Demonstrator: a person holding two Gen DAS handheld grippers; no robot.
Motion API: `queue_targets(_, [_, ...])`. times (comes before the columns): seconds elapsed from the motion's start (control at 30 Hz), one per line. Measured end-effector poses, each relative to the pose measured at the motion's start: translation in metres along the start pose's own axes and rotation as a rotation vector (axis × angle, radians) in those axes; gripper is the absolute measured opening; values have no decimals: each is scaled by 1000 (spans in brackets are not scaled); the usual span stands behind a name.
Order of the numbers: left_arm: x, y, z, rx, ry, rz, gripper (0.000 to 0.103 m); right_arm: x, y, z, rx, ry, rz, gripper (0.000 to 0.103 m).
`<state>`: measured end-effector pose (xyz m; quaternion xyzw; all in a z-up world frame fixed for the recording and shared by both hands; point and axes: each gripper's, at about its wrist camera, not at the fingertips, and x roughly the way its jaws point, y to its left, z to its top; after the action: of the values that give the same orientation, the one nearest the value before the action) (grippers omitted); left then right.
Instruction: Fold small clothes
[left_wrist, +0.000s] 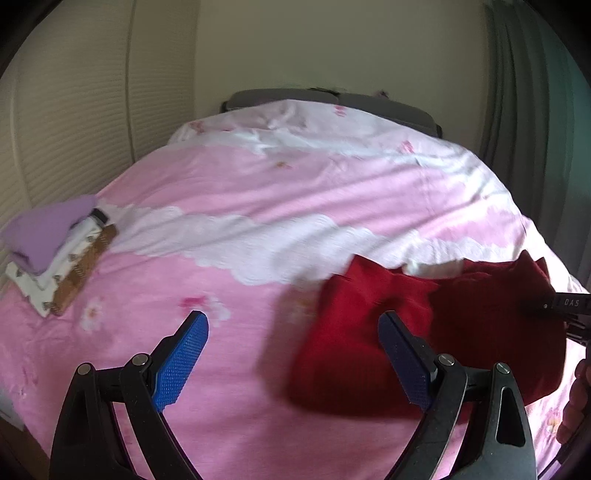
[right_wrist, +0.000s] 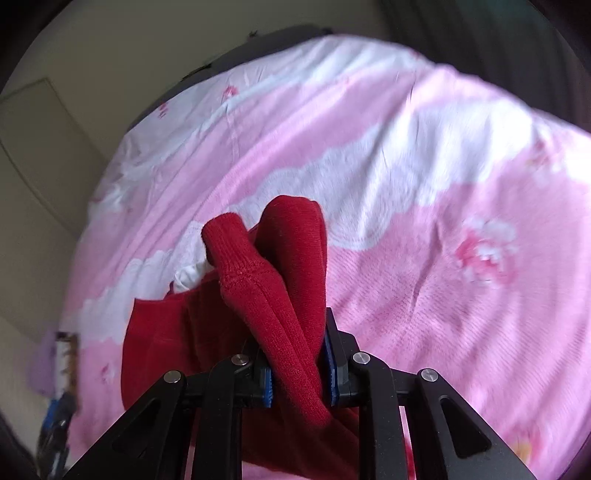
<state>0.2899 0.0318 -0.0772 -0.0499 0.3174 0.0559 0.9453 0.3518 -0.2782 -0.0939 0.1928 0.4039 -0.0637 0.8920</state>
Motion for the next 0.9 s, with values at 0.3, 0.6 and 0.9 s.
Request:
queue_targets(0.3, [-25, 104, 7, -86, -32, 53, 94, -19, 119, -27, -24, -154, -276, 22])
queue_targets(0.6, [-29, 192, 4, -149, -45, 131, 94, 35, 251, -82, -205, -219, -556, 23])
queue_targets(0.9, [-11, 237, -6, -183, -22, 162, 94, 105, 312, -142, -393, -207, -783, 26])
